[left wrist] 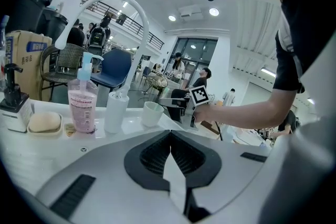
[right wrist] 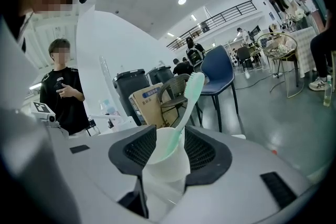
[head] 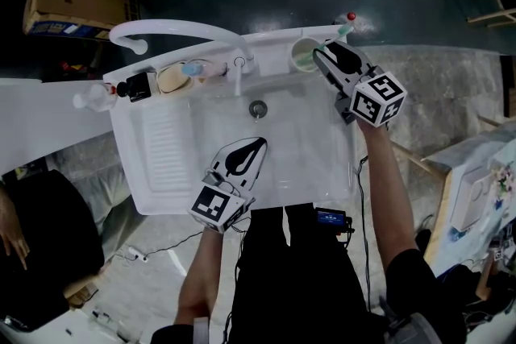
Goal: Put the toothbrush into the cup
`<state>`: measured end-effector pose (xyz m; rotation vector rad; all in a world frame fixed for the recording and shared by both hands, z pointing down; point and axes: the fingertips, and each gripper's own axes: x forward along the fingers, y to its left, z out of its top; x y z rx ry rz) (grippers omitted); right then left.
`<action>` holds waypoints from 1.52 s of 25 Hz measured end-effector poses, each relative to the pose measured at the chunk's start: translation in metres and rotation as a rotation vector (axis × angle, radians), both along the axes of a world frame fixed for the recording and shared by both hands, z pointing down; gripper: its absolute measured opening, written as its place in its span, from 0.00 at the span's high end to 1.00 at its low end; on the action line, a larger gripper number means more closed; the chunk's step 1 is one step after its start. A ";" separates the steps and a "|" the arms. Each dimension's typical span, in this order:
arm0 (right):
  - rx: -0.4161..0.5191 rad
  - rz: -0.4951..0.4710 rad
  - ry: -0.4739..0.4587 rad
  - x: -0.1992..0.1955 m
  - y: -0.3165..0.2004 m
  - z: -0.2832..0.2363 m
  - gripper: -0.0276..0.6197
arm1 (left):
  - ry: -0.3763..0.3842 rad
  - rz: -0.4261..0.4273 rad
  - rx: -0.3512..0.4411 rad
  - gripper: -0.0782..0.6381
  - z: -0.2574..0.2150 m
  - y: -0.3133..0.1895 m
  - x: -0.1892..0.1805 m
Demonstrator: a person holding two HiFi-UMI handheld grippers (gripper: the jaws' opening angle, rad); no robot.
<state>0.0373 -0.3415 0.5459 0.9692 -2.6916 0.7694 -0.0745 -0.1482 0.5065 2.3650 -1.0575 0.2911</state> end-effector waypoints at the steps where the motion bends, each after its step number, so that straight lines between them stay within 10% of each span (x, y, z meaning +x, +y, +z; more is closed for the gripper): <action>1: -0.001 0.001 0.001 0.000 0.000 0.001 0.71 | 0.003 -0.002 -0.003 0.88 -0.001 0.000 0.000; 19: -0.013 0.021 0.039 0.013 0.015 0.002 0.71 | 0.009 -0.016 0.009 0.87 -0.009 0.004 -0.002; 38: 0.099 -0.107 0.049 -0.024 0.142 -0.122 0.71 | 0.003 -0.042 0.156 0.87 -0.089 0.032 -0.006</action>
